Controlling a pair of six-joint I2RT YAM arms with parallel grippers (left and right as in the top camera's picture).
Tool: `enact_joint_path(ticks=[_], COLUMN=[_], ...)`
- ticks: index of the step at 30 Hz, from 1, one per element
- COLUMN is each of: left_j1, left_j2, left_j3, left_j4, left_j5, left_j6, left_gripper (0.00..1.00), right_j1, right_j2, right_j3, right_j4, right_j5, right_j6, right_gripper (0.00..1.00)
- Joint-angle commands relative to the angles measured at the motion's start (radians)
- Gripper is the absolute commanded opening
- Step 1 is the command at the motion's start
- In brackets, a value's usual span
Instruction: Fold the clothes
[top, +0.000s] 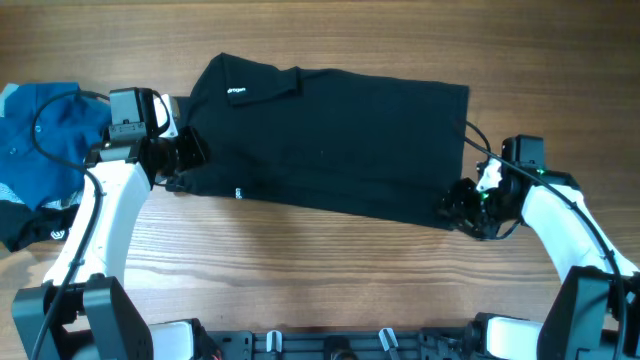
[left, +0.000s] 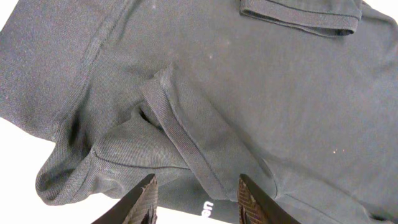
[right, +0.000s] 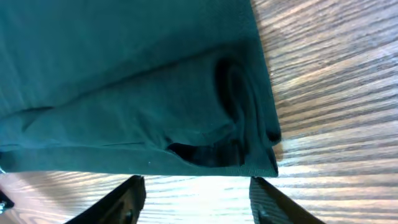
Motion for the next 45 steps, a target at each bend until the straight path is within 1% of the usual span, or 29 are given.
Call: enact_joint_path(ticks=[1, 3, 5, 6, 9, 11, 13, 14, 15, 17, 21, 22, 23, 24, 25, 26, 27, 29, 31, 33, 37, 39, 41, 43, 45], left_j1=[-0.004, -0.004, -0.004, -0.004, -0.004, -0.004, -0.004, -0.004, -0.004, -0.004, -0.004, -0.004, -0.004, -0.004, -0.004, -0.004, -0.004, -0.004, -0.004, -0.004, -0.004, -0.004, -0.004, -0.004, -0.004], left_j2=[-0.009, -0.009, -0.009, -0.009, -0.009, -0.009, -0.009, -0.009, -0.009, -0.009, -0.009, -0.009, -0.009, -0.009, -0.009, -0.009, -0.009, -0.009, -0.009, -0.009, -0.009, -0.009, -0.009, -0.009, -0.009], left_j3=[0.01, 0.01, 0.01, 0.01, 0.01, 0.01, 0.01, 0.01, 0.01, 0.01, 0.01, 0.01, 0.01, 0.01, 0.01, 0.01, 0.01, 0.01, 0.01, 0.01, 0.01, 0.01, 0.01, 0.01, 0.01], left_j4=[0.001, 0.005, 0.004, 0.004, 0.005, 0.005, 0.005, 0.005, 0.005, 0.009, 0.009, 0.008, 0.008, 0.008, 0.008, 0.008, 0.008, 0.008, 0.008, 0.008, 0.008, 0.008, 0.008, 0.008, 0.008], left_j5=[0.019, 0.019, 0.019, 0.019, 0.019, 0.019, 0.019, 0.019, 0.019, 0.019, 0.019, 0.019, 0.019, 0.019, 0.019, 0.019, 0.019, 0.019, 0.019, 0.019, 0.019, 0.019, 0.019, 0.019, 0.019], left_j6=[0.012, 0.012, 0.012, 0.012, 0.013, 0.012, 0.013, 0.013, 0.013, 0.013, 0.013, 0.013, 0.013, 0.013, 0.012, 0.012, 0.013, 0.013, 0.013, 0.013, 0.013, 0.013, 0.013, 0.013, 0.013], left_gripper=[0.44, 0.45, 0.45, 0.45, 0.45, 0.45, 0.45, 0.45, 0.45, 0.45, 0.45, 0.46, 0.46, 0.46, 0.46, 0.47, 0.47, 0.48, 0.48, 0.48, 0.48, 0.48, 0.48, 0.48, 0.48], right_j1=[0.006, 0.006, 0.006, 0.006, 0.006, 0.006, 0.006, 0.006, 0.006, 0.005, 0.005, 0.005, 0.005, 0.006, 0.006, 0.006, 0.006, 0.006, 0.006, 0.005, 0.005, 0.005, 0.005, 0.005, 0.005], right_j2=[0.002, 0.002, 0.002, 0.002, 0.002, 0.002, 0.002, 0.001, 0.001, 0.001, 0.001, 0.001, 0.001, 0.0, 0.0, 0.0, 0.001, 0.001, 0.002, 0.002, 0.001, 0.001, 0.001, 0.001, 0.001], right_j3=[-0.023, -0.023, -0.023, -0.023, -0.026, -0.031, -0.031, -0.031, -0.031, -0.027, -0.024, -0.023, -0.023, -0.023, -0.023, -0.023, -0.024, -0.037, -0.064, -0.093, -0.096, -0.093, -0.091, -0.091, -0.092], right_j4=[0.027, 0.068, 0.08, 0.08, 0.072, 0.083, 0.1, 0.109, 0.127, 0.157, 0.145, 0.133, 0.112, 0.074, 0.024, -0.019, -0.028, -0.008, 0.047, 0.094, 0.142, 0.158, 0.166, 0.169, 0.177], right_j5=[-0.016, -0.016, -0.01, 0.016, 0.008, 0.011, -0.005, -0.005, -0.005, -0.006, -0.045, -0.118, -0.177, -0.209, -0.21, -0.142, -0.09, -0.01, -0.006, 0.016, 0.0, -0.093, -0.101, -0.065, 0.028], right_j6=[0.017, 0.059, 0.069, 0.088, 0.084, 0.087, 0.084, 0.084, 0.084, 0.085, 0.077, 0.021, -0.024, -0.051, -0.073, -0.061, -0.043, -0.008, 0.025, 0.066, 0.068, 0.056, 0.058, 0.088, 0.137], right_gripper=[0.58, 0.54, 0.49, 0.45, 0.45, 0.35, 0.17, 0.05, 0.04, 0.04, 0.05, 0.05, 0.16, 0.24, 0.35, 0.48, 0.51, 0.5, 0.47, 0.42, 0.33, 0.33, 0.33, 0.33, 0.31])
